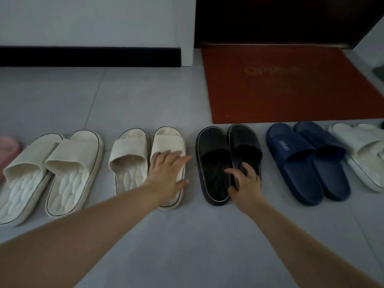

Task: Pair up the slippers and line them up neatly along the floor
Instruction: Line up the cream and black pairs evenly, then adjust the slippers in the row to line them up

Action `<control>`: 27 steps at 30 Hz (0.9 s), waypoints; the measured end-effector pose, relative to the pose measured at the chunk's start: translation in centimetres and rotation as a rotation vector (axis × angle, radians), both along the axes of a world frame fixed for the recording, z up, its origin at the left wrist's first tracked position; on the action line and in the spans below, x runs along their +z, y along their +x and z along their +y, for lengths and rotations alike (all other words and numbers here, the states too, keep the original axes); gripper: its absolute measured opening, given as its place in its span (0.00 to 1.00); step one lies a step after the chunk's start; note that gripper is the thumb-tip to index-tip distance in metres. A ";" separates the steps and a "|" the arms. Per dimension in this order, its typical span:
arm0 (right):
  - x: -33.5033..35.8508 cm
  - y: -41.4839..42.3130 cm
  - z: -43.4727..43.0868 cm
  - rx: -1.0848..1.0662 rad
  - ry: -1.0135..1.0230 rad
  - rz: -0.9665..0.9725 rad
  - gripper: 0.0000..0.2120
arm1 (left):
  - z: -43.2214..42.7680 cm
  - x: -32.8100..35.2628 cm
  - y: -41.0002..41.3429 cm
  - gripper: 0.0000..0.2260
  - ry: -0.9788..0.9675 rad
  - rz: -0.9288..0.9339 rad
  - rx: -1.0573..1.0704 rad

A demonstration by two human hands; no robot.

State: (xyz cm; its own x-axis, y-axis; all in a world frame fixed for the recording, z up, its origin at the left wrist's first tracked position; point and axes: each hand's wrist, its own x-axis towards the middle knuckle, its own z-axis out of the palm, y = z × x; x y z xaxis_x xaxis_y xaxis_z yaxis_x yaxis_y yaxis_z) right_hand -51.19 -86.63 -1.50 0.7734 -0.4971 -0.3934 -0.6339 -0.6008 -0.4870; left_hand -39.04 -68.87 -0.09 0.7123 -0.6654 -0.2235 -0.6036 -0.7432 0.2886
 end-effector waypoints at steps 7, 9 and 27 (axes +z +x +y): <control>-1.3 4.3 -3.1 0.169 0.032 0.096 0.32 | -3.9 2.0 0.2 0.28 -0.085 0.125 0.172; -1.8 3.9 -3.8 0.205 0.014 0.120 0.35 | -4.2 2.0 0.5 0.27 -0.076 0.149 0.218; -0.5 -3.7 -11.6 -0.264 -0.166 -0.311 0.08 | -7.2 0.6 -1.5 0.28 0.031 0.027 -0.147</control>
State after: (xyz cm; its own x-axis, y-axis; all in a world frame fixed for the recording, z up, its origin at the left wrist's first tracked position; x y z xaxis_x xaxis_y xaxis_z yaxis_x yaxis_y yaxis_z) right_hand -54.89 -98.25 -2.05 0.6805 -0.7303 -0.0605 -0.6148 -0.5240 -0.5895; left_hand -40.50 -76.03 0.50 0.6011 -0.7546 -0.2634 -0.6989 -0.6561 0.2847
